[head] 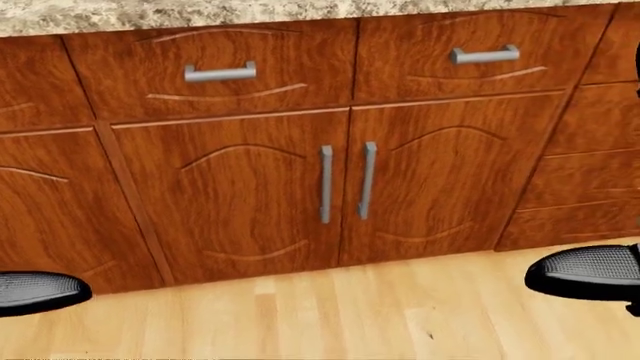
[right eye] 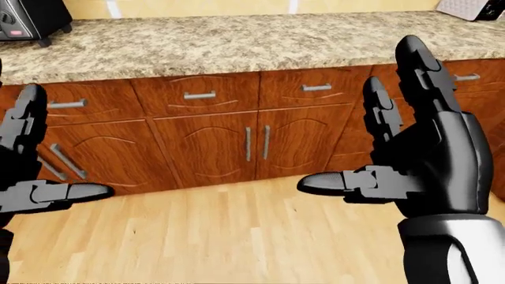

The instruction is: Navigate to the toaster.

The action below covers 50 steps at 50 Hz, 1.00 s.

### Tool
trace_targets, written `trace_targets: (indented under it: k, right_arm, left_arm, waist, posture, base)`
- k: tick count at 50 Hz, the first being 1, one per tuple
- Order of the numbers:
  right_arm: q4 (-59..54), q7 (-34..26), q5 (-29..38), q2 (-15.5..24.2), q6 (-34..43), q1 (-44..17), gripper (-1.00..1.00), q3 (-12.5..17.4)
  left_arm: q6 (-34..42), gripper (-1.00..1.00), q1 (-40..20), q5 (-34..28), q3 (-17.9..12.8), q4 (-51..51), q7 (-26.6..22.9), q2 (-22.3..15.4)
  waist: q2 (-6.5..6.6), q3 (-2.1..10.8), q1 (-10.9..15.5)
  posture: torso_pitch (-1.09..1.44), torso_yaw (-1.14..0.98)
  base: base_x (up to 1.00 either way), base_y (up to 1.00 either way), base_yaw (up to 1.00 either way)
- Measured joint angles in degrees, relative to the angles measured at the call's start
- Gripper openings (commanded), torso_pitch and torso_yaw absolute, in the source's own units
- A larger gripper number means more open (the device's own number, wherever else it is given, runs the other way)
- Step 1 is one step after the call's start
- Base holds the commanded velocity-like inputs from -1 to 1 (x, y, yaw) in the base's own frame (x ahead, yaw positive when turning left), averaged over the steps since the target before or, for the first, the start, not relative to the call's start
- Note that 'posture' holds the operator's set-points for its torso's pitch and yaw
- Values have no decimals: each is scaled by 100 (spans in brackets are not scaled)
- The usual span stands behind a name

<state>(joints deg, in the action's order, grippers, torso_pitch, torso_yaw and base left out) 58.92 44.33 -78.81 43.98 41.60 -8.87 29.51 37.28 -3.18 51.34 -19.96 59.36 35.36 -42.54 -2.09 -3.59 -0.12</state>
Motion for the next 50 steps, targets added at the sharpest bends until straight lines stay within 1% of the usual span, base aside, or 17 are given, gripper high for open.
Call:
trace_targets:
  k: [8, 10, 13, 16, 18, 21, 23, 27, 33, 36, 38, 40, 42, 45, 48, 49, 50]
  right_arm:
    - [70, -39, 13, 29, -33, -52, 100, 12]
    - [60, -42, 5, 33, -20, -62, 100, 29]
    - [82, -67, -15, -46, 39, -42, 100, -36]
    - [93, -93, -74, -15, 110, -60, 100, -46]
    - [108, -83, -75, 11, 81, -99, 100, 29]
    - [108, -44, -86, 33, 45, -142, 100, 49]
    - [96, -26, -117, 67, 46, -155, 100, 68]
    - [-3, 38, -72, 19, 93, -76, 100, 23]
    - [70, -21, 11, 33, -13, -61, 100, -40]
    - [55, -62, 91, 15, -31, -52, 100, -78]
    - [78, -91, 91, -54, -1, -17, 100, -152]
    - [76, -111, 52, -45, 57, -24, 100, -195]
    - [84, -126, 77, -45, 62, -60, 100, -169]
    - [108, -123, 113, -44, 26, -106, 100, -105]
    - [105, -107, 82, -17, 42, -135, 100, -114]
    - [85, -90, 62, 11, 51, -147, 100, -94]
    - [52, -64, 52, 3, 62, -135, 100, -75]
  left_arm:
    - [-45, 100, -31, -88, -97, 17, -5, 5]
    - [-41, 100, -44, -72, -84, 12, 5, -20]
    - [-4, 100, -37, -57, -53, -69, 63, -16]
    - [68, 100, -46, -65, 13, -104, 84, -12]
    - [49, 100, -96, -57, -49, -43, 70, -42]
    - [7, 100, -118, -57, -125, 3, 68, -44]
    - [7, 100, -137, -34, -119, -12, 80, -60]
    - [74, 100, -52, 47, 28, 10, 21, -14]
    - [10, 100, -54, -92, -92, 12, -28, 37]
    - [25, 100, -76, -179, -59, 12, -74, 107]
    - [69, 100, -44, -223, -38, -56, -84, 163]
    - [145, 100, -34, -237, -11, -113, -81, 176]
    - [169, 100, -95, -298, 0, -89, -106, 206]
    - [161, 100, -158, -327, -76, -7, -154, 230]
    - [162, 100, -182, -249, -114, -36, -91, 129]
    - [157, 100, -189, -238, -84, -32, -80, 164]
    - [164, 100, -177, -219, -13, -18, -79, 201]
  waist:
    - [303, -45, 53]
    - [428, -44, 46]
    - [377, -57, 136]
    - [451, 73, 125]
    - [359, 96, 115]
    - [92, 33, 146]
    - [-115, 90, 107]
    - [4, -3, 22]
    - [291, -48, 62]
    - [500, -31, 55]
    - [421, -54, 135]
    - [495, 26, 136]
    - [466, 107, 119]
    - [239, 68, 128]
    - [-94, 67, 144]
    - [-103, 95, 98]
    - [-26, 42, 44]
  posture:
    - [0, 0]
    - [0, 0]
    - [0, 0]
    - [0, 0]
    - [0, 0]
    - [0, 0]
    - [0, 0]
    - [0, 0]
    - [0, 0]
    - [0, 0]
    - [0, 0]
    - [0, 0]
    - [0, 0]
    - [0, 0]
    - [0, 0]
    - [0, 0]
    - [0, 0]
  base:
    - [0, -34, 0]
    - [0, -34, 0]
    - [0, -33, 0]
    - [0, -33, 0]
    - [0, -33, 0]
    - [0, -34, 0]
    - [0, -34, 0]
    - [0, -34, 0]
    - [0, -34, 0]
    - [0, -34, 0]
    - [0, -34, 0]
    - [0, -34, 0]
    - [0, -34, 0]
    - [0, -34, 0]
    - [0, -34, 0]
    - [0, -34, 0]
    - [0, -34, 0]
